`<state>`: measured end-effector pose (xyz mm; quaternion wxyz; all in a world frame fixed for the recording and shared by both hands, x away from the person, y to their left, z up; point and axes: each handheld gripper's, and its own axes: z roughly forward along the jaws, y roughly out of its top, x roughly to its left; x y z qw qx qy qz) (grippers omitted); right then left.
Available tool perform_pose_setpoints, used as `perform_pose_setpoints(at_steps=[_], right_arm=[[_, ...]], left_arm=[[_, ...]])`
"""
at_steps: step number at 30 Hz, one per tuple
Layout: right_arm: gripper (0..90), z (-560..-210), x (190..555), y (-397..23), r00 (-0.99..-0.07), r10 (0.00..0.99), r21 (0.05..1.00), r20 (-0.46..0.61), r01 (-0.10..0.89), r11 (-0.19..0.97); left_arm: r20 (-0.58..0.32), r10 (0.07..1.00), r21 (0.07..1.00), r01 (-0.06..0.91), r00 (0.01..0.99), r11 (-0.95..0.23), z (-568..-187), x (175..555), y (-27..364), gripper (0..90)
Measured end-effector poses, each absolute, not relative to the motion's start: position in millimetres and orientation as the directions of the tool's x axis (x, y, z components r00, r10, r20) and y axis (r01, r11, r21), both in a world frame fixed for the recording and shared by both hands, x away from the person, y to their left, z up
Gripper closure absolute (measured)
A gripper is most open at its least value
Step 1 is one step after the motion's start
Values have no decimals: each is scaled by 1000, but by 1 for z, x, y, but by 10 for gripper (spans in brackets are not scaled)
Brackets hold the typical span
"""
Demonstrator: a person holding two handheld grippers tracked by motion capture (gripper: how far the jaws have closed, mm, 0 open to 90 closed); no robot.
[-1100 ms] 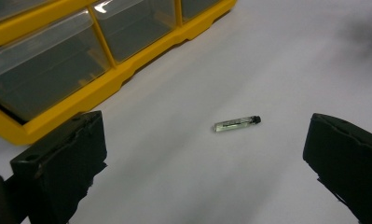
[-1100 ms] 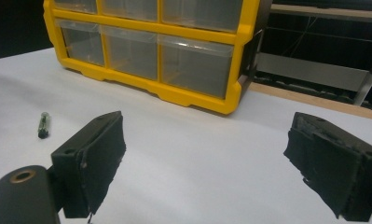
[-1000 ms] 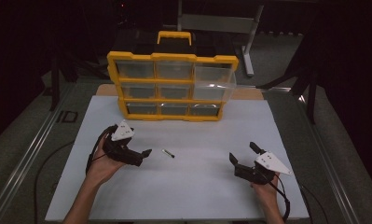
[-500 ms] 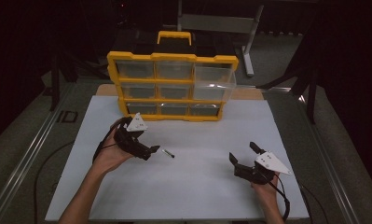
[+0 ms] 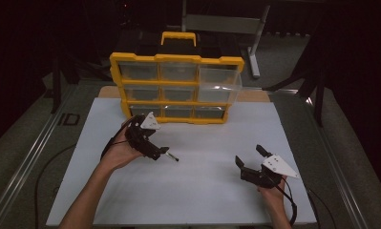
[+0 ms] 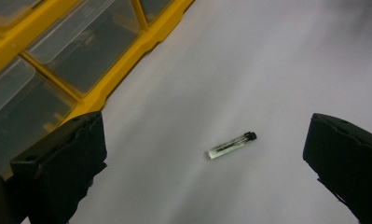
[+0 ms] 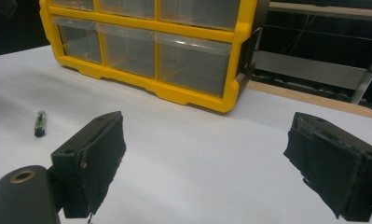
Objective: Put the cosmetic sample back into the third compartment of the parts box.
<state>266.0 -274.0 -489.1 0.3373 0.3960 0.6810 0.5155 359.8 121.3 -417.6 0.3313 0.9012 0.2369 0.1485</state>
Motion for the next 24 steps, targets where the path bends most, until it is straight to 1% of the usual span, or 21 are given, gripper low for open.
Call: perform_pose_setpoints(at_steps=[18,24], right_arm=[[111,-489,267,-275,-454,889,969,-55,192,158],[112,-489,266,-276,-455,889,968,-54,193,157]], left_arm=[[110,478,585,332,871,-740,-428,374,101,1],[121,451,554,317,884,-770,-433,376,92,2]])
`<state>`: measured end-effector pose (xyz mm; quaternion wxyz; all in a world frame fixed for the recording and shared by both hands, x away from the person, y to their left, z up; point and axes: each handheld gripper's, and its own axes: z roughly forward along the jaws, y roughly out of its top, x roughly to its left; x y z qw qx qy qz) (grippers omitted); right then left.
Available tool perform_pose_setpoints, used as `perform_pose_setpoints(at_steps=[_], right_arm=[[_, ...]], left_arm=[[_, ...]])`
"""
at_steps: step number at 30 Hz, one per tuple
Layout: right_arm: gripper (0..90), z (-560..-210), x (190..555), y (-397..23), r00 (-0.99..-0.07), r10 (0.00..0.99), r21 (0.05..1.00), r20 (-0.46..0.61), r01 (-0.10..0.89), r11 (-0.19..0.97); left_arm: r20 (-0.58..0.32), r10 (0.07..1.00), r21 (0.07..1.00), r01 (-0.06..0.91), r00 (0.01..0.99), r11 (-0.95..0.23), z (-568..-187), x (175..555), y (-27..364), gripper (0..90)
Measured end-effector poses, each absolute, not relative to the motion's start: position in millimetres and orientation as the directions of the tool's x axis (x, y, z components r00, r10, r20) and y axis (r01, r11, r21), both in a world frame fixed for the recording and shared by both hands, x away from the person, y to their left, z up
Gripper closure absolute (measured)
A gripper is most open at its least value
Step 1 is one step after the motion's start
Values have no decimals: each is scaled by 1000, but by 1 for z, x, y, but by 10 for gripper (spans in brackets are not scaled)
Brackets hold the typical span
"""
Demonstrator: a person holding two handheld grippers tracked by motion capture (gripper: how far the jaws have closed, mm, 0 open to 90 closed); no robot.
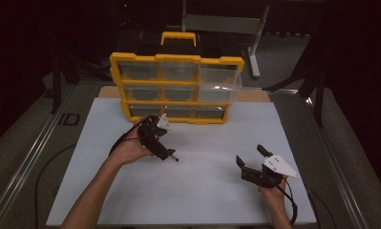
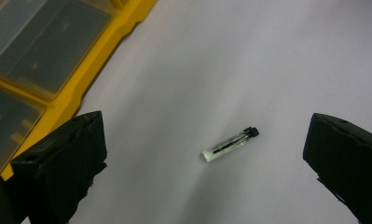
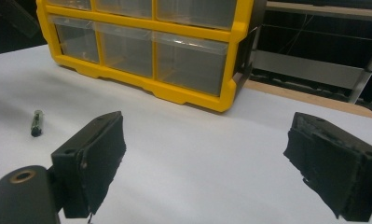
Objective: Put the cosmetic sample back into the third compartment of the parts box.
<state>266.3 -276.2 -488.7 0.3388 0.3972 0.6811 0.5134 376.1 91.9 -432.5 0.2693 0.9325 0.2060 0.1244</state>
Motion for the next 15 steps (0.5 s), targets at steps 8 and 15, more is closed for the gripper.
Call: perform_pose_setpoints(at_steps=[8,15], right_arm=[[112,-488,266,-277,-446,894,969,-50,195,151],[112,-490,271,-281,-441,897,968,-36,209,142]], left_arm=[[123,417,516,301,901,-802,-435,379,81,2],[125,389,470,291,913,-833,-441,383,73,2]])
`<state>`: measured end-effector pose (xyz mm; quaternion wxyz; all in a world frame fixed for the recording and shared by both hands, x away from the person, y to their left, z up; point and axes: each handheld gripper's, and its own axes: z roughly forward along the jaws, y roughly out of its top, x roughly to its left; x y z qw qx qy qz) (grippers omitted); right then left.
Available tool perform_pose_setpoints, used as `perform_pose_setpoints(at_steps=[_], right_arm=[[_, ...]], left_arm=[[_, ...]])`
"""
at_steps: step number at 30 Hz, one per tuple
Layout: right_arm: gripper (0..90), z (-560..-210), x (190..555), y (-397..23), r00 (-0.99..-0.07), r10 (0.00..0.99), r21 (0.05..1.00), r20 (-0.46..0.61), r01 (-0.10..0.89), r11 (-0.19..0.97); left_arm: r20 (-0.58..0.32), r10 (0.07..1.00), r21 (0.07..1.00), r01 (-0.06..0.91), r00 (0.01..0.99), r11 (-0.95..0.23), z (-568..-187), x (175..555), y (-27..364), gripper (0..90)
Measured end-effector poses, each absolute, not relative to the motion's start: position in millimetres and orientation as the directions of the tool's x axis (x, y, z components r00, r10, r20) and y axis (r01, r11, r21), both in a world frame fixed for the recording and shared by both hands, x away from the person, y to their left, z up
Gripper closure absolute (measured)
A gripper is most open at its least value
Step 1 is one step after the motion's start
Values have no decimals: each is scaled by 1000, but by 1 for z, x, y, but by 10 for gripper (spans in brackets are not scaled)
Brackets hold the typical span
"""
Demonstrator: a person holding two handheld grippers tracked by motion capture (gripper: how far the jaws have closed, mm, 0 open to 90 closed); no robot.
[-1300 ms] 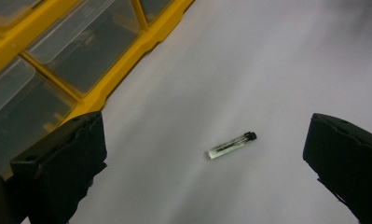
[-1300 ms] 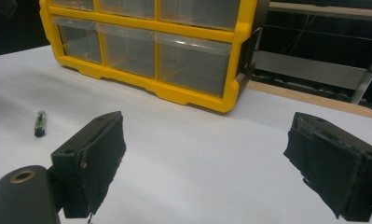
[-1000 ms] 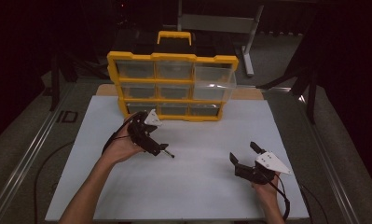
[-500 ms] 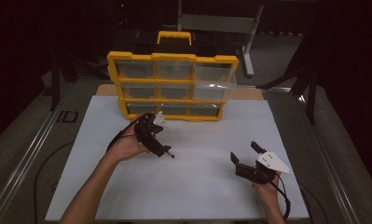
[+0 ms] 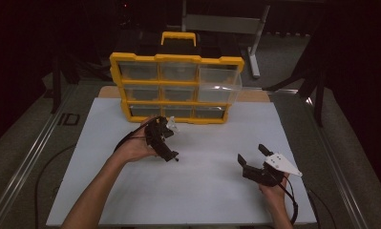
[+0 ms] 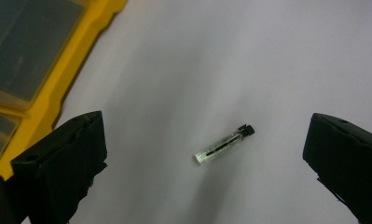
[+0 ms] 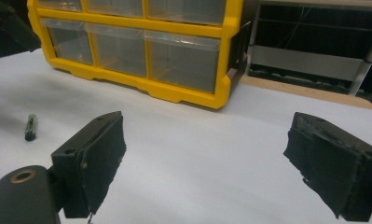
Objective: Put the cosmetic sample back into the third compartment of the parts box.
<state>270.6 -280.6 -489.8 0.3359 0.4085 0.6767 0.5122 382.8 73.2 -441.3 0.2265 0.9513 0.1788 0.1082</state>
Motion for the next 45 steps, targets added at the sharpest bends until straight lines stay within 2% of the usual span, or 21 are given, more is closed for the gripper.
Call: perform_pose_setpoints(at_steps=[17,31,39,45], right_arm=[[112,-490,269,-277,-451,890,963,-61,208,171],[113,-490,270,-277,-454,889,963,-62,208,173],[113,-490,270,-277,-455,889,962,-63,208,174],[113,-490,270,-277,-457,887,963,-66,204,177]], left_arm=[[125,329,363,265,936,-893,-463,385,56,51],[118,304,323,252,945,-912,-475,386,49,98],[105,290,307,246,951,-919,-479,389,49,167],[96,279,298,240,956,-924,-481,390,49,264]])
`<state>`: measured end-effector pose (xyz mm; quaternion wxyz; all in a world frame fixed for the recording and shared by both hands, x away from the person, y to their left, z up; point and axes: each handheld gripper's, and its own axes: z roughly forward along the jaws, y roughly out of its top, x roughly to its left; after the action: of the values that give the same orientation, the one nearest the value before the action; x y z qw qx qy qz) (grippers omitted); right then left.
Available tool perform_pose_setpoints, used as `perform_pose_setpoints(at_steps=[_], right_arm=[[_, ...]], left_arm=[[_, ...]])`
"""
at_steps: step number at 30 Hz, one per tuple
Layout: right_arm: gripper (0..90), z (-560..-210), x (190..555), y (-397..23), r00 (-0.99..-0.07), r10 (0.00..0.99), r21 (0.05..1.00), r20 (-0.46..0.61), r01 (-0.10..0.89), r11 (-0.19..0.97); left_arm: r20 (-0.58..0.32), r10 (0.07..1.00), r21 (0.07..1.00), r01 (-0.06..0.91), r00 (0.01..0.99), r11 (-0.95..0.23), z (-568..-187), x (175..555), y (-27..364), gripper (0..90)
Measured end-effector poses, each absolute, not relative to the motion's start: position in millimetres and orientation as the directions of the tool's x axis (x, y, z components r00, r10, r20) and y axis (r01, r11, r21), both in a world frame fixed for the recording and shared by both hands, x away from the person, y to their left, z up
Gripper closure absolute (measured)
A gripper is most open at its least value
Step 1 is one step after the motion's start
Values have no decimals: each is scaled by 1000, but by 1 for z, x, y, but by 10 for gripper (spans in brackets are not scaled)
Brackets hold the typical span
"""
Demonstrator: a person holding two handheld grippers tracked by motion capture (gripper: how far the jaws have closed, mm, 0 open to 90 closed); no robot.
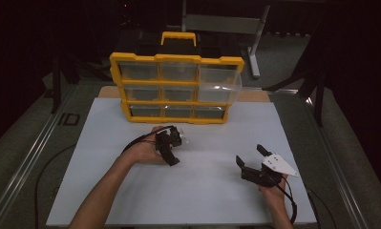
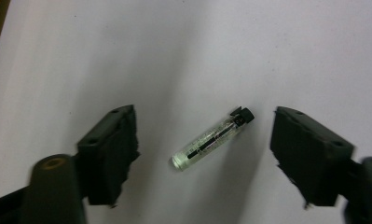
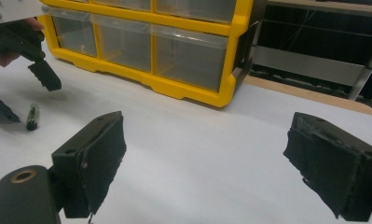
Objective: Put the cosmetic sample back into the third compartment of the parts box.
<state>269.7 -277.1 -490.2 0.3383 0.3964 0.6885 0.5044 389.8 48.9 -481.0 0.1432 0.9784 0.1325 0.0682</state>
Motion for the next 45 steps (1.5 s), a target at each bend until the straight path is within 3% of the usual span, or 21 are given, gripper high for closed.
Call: perform_pose_setpoints(at_steps=[14,21,45], right_arm=[[114,-490,270,-277,-458,886,962,-64,207,176],[115,-490,270,-277,-461,885,963,-66,204,178],[118,-489,268,-277,-475,878,966,-58,196,170]], left_arm=[[-1,237,257,229,972,-939,-489,393,51,668],[-33,256,253,256,966,-933,-489,395,51,812],[-1,290,341,273,957,-899,-473,394,56,816]])
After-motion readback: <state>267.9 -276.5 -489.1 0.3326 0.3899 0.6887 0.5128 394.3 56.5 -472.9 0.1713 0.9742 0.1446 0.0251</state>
